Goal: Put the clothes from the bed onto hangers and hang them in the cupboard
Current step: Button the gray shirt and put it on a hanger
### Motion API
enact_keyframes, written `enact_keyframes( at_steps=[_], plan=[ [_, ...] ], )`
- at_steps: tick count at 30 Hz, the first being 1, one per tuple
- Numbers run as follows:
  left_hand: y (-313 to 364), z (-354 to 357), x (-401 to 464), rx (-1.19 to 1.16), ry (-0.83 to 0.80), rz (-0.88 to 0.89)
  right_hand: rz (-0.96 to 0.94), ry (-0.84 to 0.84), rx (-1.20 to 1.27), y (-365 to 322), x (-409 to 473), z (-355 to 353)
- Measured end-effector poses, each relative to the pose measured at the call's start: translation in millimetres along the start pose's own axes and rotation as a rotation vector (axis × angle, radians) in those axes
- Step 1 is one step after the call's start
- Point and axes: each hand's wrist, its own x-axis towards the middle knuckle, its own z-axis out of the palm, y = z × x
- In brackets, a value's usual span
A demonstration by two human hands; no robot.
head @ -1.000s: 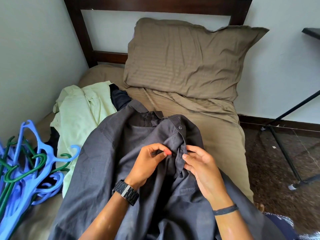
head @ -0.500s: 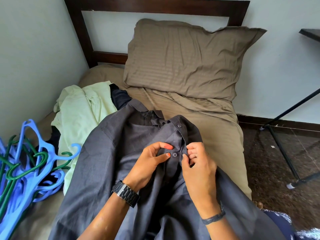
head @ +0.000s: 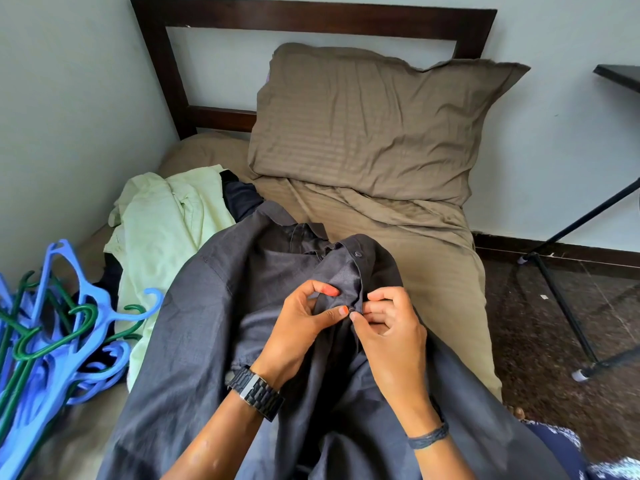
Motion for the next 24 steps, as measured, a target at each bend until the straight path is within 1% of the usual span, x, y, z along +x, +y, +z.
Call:
enact_keyframes(
  at_steps=[7,10,12,18,24],
  plan=[
    [-0.3,1.3,-2.0,0.048,0.015,0.046,0.088,-0.106,0.163,1.1,6.4,-9.8],
    [-1.3,1.4,-2.5,0.139,0.012,0.106,0.112,-0.118,0.209,0.6,5.6,-9.6],
    [-2.1,1.7,-2.6,0.17,0.021,0.115,0.121,-0.11,0.233,0.2,4.3,-8.8],
    [-3.3,-0.3,-3.0,0.17,0.017,0.1,0.13,-0.13,0.191,3.9,6.9,-9.3],
    [-1.5,2.2,-4.0,0.266,0.061,0.082,0.141,-0.144,0.142,5.6,9.1,-10.0]
  ],
)
